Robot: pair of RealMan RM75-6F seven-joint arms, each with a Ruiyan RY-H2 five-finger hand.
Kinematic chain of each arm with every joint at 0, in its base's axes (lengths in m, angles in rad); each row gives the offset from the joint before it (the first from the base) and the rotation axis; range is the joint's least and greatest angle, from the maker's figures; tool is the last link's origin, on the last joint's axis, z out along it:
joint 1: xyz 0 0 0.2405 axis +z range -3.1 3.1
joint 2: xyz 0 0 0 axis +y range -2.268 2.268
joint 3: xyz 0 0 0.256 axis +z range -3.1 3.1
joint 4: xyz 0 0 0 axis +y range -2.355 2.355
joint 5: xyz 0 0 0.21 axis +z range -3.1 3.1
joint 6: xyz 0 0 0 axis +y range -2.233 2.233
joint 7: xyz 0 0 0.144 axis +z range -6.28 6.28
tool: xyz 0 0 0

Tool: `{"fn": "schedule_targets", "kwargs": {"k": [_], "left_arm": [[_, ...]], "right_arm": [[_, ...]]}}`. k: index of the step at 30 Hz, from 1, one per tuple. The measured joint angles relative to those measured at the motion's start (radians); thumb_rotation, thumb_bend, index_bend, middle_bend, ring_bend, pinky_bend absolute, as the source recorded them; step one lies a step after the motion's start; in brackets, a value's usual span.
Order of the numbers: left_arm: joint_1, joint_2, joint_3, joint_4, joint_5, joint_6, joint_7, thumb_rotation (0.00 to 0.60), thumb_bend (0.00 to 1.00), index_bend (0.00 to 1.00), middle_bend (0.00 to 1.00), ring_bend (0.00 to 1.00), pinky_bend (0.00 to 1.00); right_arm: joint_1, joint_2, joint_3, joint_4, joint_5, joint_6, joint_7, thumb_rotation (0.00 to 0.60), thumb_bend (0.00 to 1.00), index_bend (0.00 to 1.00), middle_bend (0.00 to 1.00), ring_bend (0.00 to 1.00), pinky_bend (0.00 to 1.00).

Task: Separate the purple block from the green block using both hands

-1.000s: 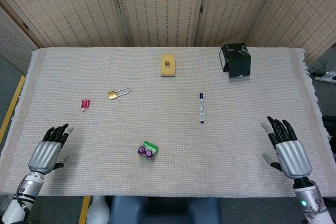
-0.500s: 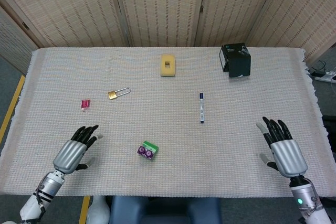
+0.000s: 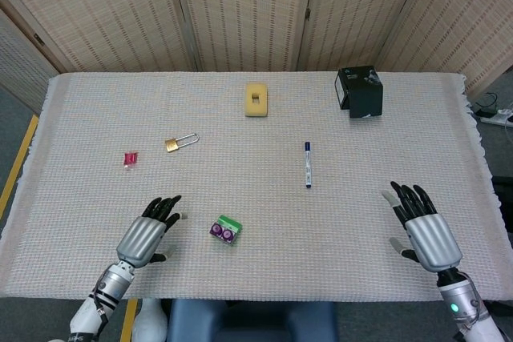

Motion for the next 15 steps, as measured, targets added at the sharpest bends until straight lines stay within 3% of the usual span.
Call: {"fn": "schedule_targets", "kwargs": {"k": [7, 15], "left_arm": [[-0.047, -0.081, -0.046, -0.004, -0.098, -0.035, 0.015, 0.6, 0.38, 0.31, 0.0, 0.0, 0.0], [-0.083, -0.139, -0.049, 0.002, -0.147, -0.051, 0.052, 0.6, 0.39, 0.32, 0.0, 0.0, 0.0]], "right_arm": [[0.013, 0.001, 0.005, 0.005, 0.026, -0.031, 0.016, 0.6, 0.3, 0.0, 0.0, 0.0, 0.0], [0.022, 0.007, 0.002, 0.002, 0.032, -0.05, 0.022, 0.6, 0.3, 0.0, 0.0, 0.0, 0.0]]}}
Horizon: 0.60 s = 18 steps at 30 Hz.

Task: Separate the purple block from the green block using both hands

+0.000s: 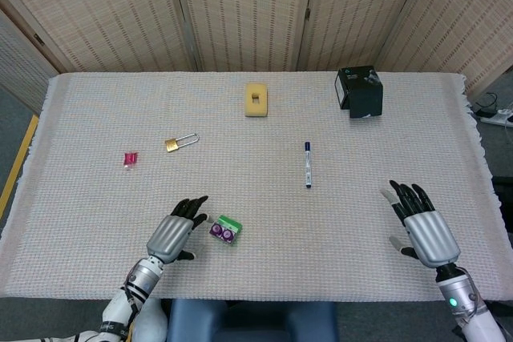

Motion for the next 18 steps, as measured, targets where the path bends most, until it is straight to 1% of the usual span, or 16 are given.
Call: {"fn": "schedule_targets", "kwargs": {"k": [5, 10, 18], "left_arm": [[-0.026, -0.038, -0.006, 0.014, -0.036, -0.007, 0.032, 0.6, 0.39, 0.32, 0.0, 0.0, 0.0], [-0.053, -0.073, -0.024, 0.035, -0.065, 0.004, 0.063, 0.6, 0.39, 0.32, 0.0, 0.0, 0.0], [-0.081, -0.101, -0.021, 0.054, -0.098, -0.002, 0.083, 0.6, 0.39, 0.33, 0.0, 0.0, 0.0]], "right_arm": [[0.003, 0.007, -0.006, -0.005, -0.003, -0.006, 0.005, 0.6, 0.3, 0.0, 0.0, 0.0, 0.0], [0.006, 0.021, -0.008, -0.012, 0.004, -0.016, 0.017, 0.6, 0.3, 0.0, 0.0, 0.0, 0.0], [0.009, 0.033, -0.003, -0.017, 0.017, -0.02, 0.034, 0.6, 0.3, 0.0, 0.0, 0.0, 0.0]]}}
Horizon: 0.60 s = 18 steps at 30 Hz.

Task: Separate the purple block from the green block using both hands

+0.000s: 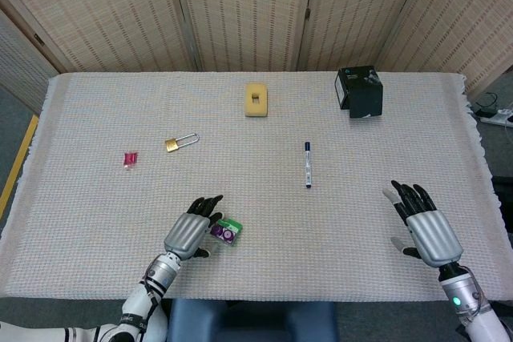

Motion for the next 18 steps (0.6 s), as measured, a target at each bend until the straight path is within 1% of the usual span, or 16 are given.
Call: {"fn": "schedule_targets", "kwargs": {"k": [4, 11, 18], "left_arm": [[-0.017, -0.013, -0.002, 0.013, -0.021, -0.007, 0.013, 0.6, 0.39, 0.34, 0.0, 0.0, 0.0], [-0.037, -0.035, -0.009, 0.051, -0.05, -0.014, 0.005, 0.6, 0.39, 0.38, 0.0, 0.0, 0.0], [-0.041, -0.038, -0.002, 0.073, -0.053, -0.021, -0.033, 0.6, 0.4, 0.47, 0.0, 0.0, 0.0]], "right_arm": [[-0.003, 0.005, 0.001, -0.001, -0.001, 0.009, 0.012, 0.6, 0.3, 0.0, 0.0, 0.0, 0.0], [0.0, 0.013, 0.002, 0.002, -0.001, 0.008, 0.033, 0.6, 0.3, 0.0, 0.0, 0.0, 0.0], [-0.002, 0.016, 0.007, 0.003, 0.005, 0.014, 0.037, 0.6, 0.3, 0.0, 0.0, 0.0, 0.0]]}}
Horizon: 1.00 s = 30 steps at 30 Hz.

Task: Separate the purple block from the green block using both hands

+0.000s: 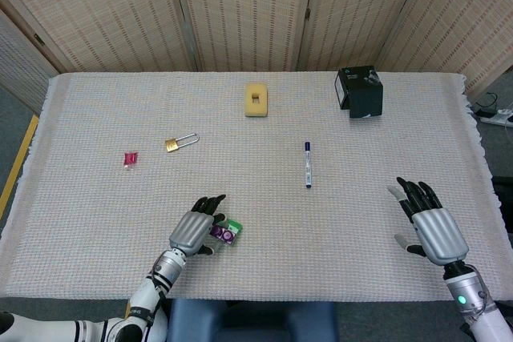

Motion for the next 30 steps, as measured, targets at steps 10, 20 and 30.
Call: {"fn": "schedule_targets", "kwargs": {"k": [10, 20, 30], "left_arm": [[0.019, -0.009, 0.014, 0.04, 0.072, 0.036, -0.087, 0.6, 0.47, 0.76, 0.11, 0.0, 0.0], [0.081, -0.042, 0.037, 0.117, 0.251, 0.152, -0.293, 0.6, 0.46, 0.8, 0.17, 0.0, 0.0], [0.105, -0.003, -0.004, -0.025, 0.207, 0.172, -0.282, 0.6, 0.46, 0.8, 0.19, 0.0, 0.0]], "right_arm": [[0.003, -0.006, -0.001, -0.001, 0.004, -0.006, -0.011, 0.6, 0.3, 0.0, 0.0, 0.0, 0.0], [0.027, -0.012, -0.003, 0.006, 0.011, -0.059, 0.024, 0.6, 0.3, 0.0, 0.0, 0.0, 0.0], [0.143, -0.12, -0.024, 0.123, -0.114, -0.139, 0.374, 0.6, 0.3, 0.0, 0.0, 0.0, 0.0]]}}
